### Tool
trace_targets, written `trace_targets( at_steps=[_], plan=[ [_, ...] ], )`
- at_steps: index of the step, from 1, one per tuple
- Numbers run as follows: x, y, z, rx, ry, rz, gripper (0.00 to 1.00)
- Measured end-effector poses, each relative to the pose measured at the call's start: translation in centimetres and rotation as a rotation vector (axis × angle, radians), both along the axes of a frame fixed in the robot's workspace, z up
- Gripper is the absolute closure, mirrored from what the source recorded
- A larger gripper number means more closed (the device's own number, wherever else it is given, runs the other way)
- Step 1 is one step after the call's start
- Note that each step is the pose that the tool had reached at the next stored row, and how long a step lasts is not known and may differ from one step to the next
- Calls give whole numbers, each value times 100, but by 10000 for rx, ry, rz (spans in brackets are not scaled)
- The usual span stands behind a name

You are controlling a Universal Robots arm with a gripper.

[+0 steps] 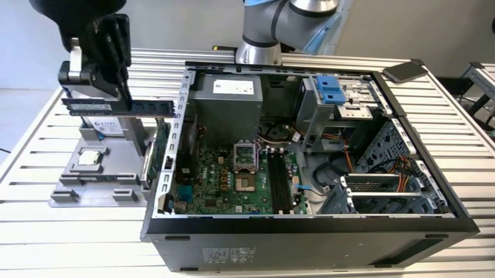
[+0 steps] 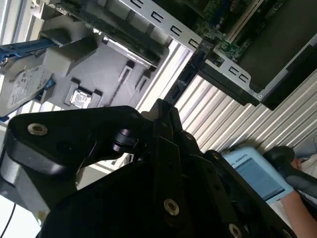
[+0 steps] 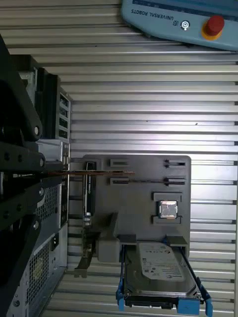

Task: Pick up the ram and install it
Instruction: 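Pick up the ram and move it above insertion slot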

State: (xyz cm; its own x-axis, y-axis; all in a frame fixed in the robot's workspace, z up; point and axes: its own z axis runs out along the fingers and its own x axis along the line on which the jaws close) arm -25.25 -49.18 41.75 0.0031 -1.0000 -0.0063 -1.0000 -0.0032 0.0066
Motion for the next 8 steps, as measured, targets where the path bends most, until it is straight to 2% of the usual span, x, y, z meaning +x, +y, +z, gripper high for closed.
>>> trace_targets(
  at_steps=[1, 8],
  plan=[
    [150, 0, 0, 1, 14, 2, 100],
    [326, 0, 0, 1, 29, 4, 100]
  ],
)
